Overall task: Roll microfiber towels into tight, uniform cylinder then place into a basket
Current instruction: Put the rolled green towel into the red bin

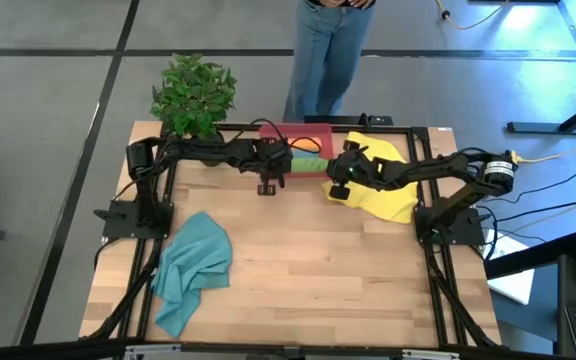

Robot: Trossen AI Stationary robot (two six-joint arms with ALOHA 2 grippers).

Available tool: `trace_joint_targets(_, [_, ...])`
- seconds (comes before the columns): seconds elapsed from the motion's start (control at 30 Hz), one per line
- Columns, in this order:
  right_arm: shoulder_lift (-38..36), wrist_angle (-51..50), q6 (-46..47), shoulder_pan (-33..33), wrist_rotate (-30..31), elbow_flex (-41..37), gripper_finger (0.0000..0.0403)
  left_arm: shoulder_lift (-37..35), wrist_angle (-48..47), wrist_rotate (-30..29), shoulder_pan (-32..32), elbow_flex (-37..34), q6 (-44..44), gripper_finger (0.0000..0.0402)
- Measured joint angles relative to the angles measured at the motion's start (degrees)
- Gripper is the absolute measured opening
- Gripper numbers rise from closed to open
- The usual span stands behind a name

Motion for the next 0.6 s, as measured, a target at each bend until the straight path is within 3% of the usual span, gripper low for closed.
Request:
trace_joint_targets(0.3, [0.2, -7.5, -0.5, 0.2, -1.2, 6.2, 0.0214, -2.6, -1.0, -2.9, -0.1, 0.0, 0.7, 0.0126])
trace_joint_targets(0.6, [0.2, -21.7, 2.3, 2.0, 1.0, 15.0, 0.0238, -8.1, -7.7, -3.9, -0.5, 0.0, 0.4, 0.0160])
